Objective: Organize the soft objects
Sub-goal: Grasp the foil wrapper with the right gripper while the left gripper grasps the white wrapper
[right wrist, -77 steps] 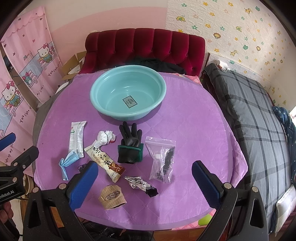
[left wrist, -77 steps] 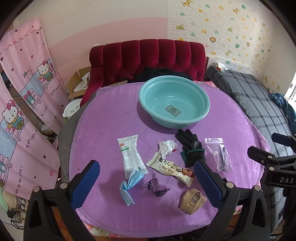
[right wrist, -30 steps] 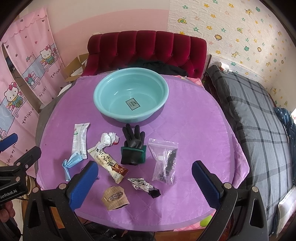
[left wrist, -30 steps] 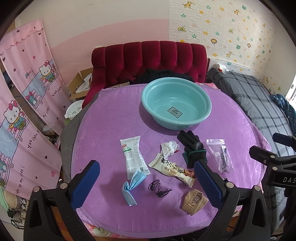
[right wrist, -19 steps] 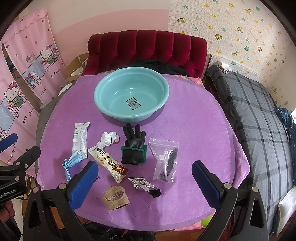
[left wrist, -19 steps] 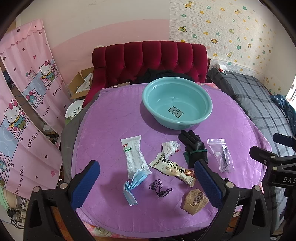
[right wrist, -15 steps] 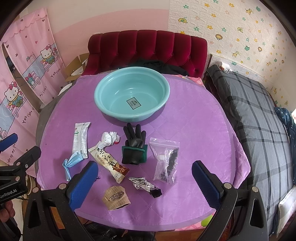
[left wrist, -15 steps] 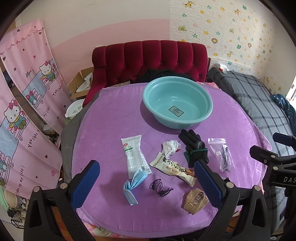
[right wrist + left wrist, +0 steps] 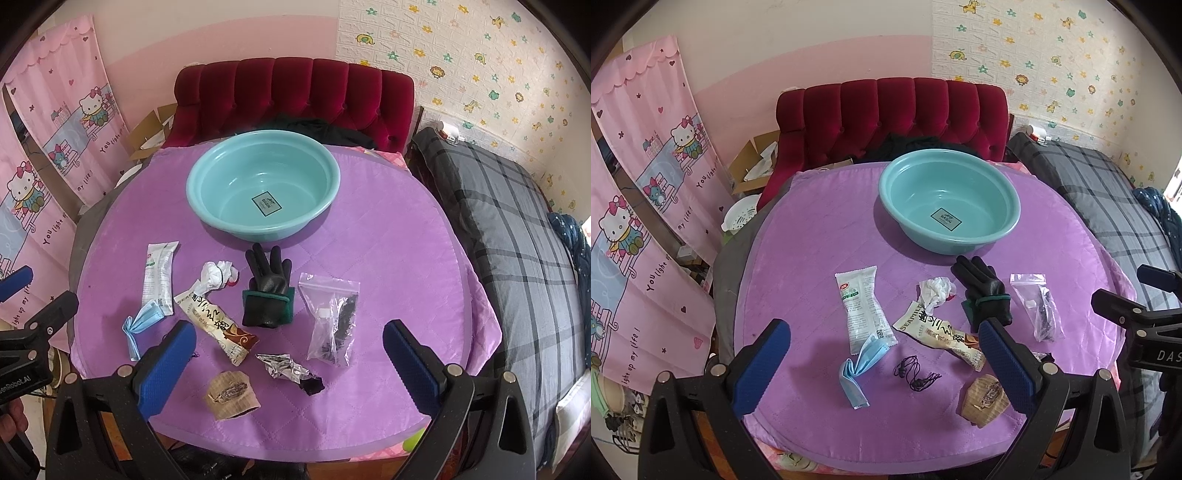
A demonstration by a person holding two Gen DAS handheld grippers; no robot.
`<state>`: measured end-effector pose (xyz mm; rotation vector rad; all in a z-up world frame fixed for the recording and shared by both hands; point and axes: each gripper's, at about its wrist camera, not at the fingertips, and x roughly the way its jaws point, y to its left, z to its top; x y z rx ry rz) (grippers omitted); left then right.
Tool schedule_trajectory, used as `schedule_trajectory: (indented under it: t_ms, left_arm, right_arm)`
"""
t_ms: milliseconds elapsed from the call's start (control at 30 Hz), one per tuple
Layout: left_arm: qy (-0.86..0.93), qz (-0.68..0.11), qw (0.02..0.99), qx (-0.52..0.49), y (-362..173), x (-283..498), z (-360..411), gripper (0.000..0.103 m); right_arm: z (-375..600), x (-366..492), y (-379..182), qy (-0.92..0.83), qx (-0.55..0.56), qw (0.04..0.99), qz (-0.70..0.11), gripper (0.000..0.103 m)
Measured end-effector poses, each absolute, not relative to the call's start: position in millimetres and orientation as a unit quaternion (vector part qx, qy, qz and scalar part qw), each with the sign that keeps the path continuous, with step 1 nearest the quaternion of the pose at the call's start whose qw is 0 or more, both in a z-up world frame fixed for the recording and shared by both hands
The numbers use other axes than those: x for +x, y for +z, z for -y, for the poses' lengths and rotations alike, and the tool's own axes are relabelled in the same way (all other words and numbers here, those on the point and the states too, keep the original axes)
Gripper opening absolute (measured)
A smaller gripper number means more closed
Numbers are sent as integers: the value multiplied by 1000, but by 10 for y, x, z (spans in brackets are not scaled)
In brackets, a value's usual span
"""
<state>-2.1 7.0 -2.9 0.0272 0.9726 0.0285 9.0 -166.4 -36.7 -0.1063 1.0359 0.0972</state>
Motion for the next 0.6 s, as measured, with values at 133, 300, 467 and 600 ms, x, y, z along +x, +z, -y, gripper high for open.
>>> schedule_trajectory:
  t_ms: [133,300,467,600]
  left_arm:
    - [16,-470,883,18,-68,-3,-84,103]
    - [15,-466,884,12,-116,8,-118,103]
    - [19,-464,886,4,-240,27,-235,103]
    - [31,-467,884,14,-440,40,-366,103]
  right_arm:
    - [1667,104,-373,46,-51,868,-492,103]
    - [1664,138,-426,46,-49,867,-493,103]
    - [1702,147,-505,44,-60,871,-486,103]
    - [1797,189,-686,44,-53,864,-499,103]
